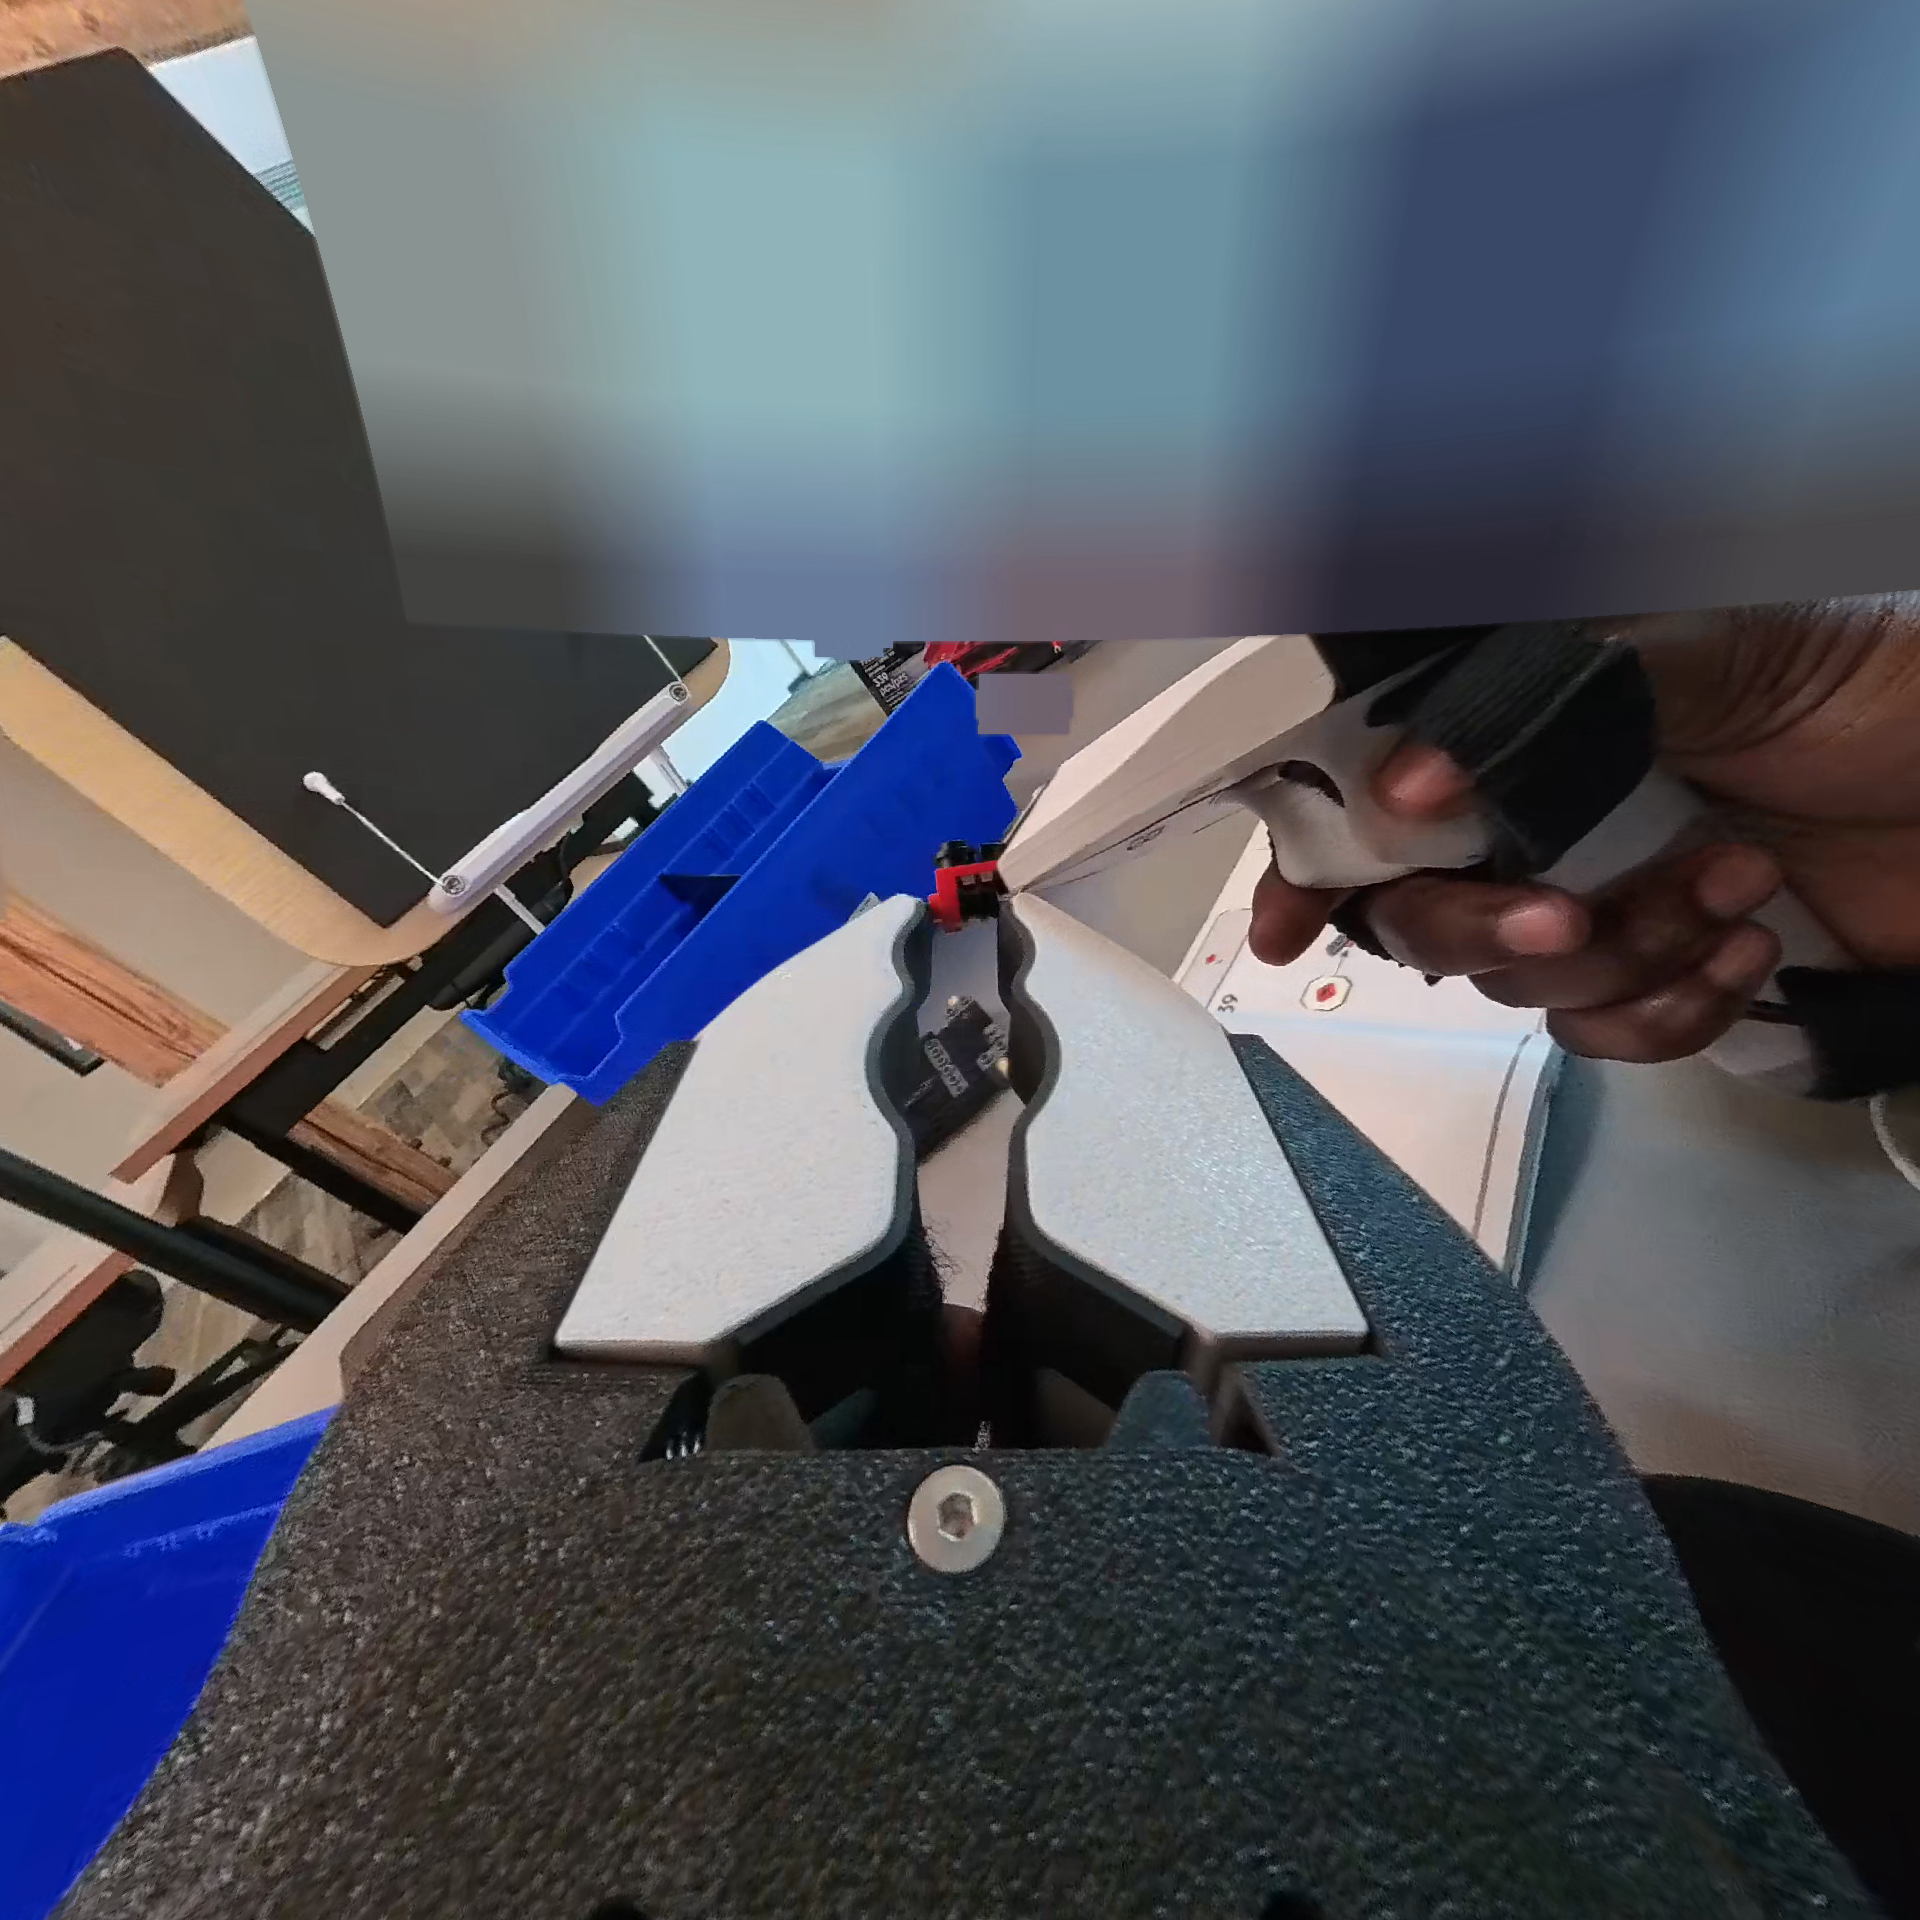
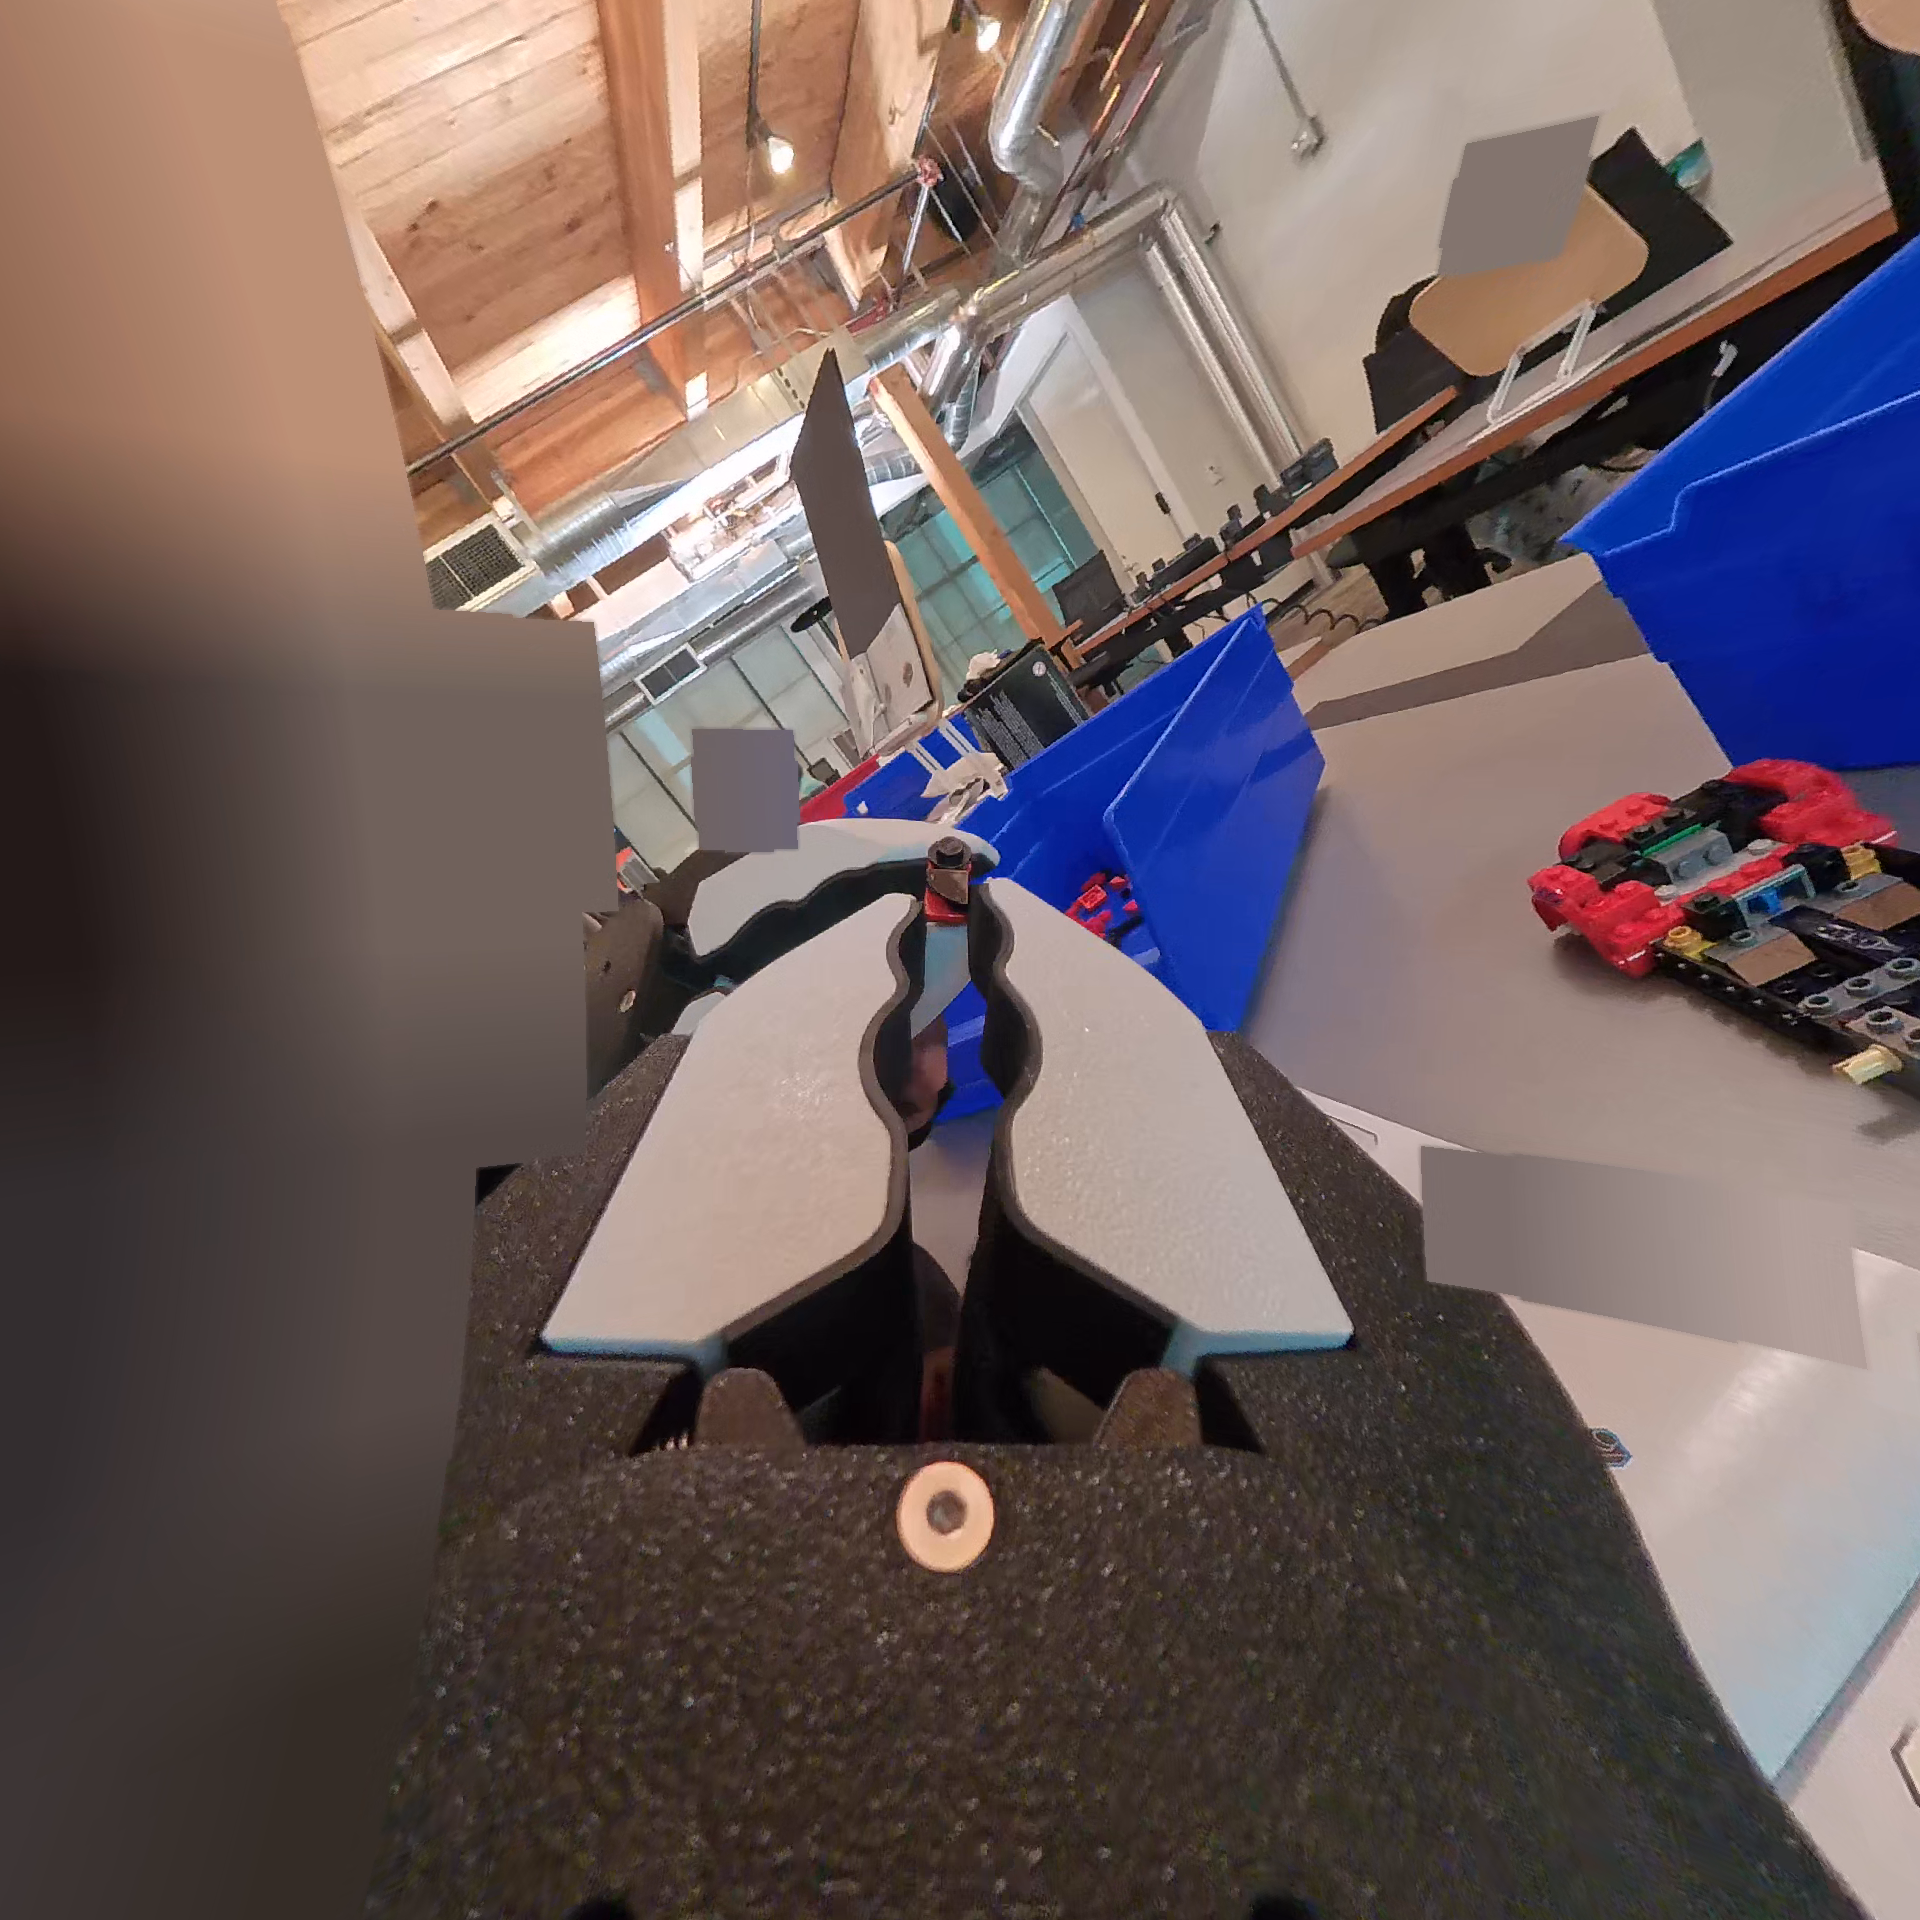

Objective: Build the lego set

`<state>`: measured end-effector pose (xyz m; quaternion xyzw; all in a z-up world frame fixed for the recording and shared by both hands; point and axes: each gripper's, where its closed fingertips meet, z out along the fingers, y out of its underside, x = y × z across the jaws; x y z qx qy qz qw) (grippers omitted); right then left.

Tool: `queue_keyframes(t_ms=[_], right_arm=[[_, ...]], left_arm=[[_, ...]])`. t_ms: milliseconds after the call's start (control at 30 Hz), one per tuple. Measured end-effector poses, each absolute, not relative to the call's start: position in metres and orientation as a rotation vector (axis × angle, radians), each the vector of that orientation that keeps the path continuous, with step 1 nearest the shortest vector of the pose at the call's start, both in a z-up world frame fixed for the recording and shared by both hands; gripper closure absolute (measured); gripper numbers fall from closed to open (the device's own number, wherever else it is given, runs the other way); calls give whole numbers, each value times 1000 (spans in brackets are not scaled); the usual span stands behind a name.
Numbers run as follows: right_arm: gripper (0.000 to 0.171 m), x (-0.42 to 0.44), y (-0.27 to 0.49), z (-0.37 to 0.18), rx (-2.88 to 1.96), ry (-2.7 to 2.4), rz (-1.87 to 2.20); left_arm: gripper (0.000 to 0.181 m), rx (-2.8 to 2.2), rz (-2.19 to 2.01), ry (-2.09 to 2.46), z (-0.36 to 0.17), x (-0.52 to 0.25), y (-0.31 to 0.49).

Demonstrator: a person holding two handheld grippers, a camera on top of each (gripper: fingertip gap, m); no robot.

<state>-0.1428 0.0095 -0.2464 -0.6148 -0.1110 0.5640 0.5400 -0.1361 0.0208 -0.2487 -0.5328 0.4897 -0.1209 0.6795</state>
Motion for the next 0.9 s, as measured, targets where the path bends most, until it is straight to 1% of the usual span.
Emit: queue_keyframes(t_ms=[100,133,167,200,267,367,467,533,600,733,900], right_arm=[[163,-145,7,-245,-1462,-327,1342],[159,-146,5,-242,-1457,-370,1344],[151,-146,4,-239,-1449,-413,1342],[149,-145,1,-234,-1431,-463,1344],[149,-142,-2,-223,-1395,-569,1338],[151,-135,3,-223,-1436,-749,1244],[150,-127,10,-258,-1682,-1001,1151],[135,-114,18,-297,-1901,-1171,1014],[133,-107,22,-329,-2038,-1299,909],[146,-125,18,-353,-2030,-1464,893],[150,-143,31,-372,-1937,-1684,788]], left_arm=[[170,-1192,-338,1082,-247,-138,18],[170,-1184,-377,1061,-245,-140,17],[170,-1171,-432,1041,-241,-142,15],[170,-1150,-504,1021,-237,-145,12],[170,-1091,-622,968,-227,-153,7],[170,-1047,-617,899,-217,-176,8],[170,-978,-589,858,-209,-198,-1],[170,-947,-588,824,-208,-209,-8],[170,-929,-575,780,-209,-220,-11],[170,-980,-518,767,-223,-230,-9],[170,-1006,-544,772,-233,-227,-10]])
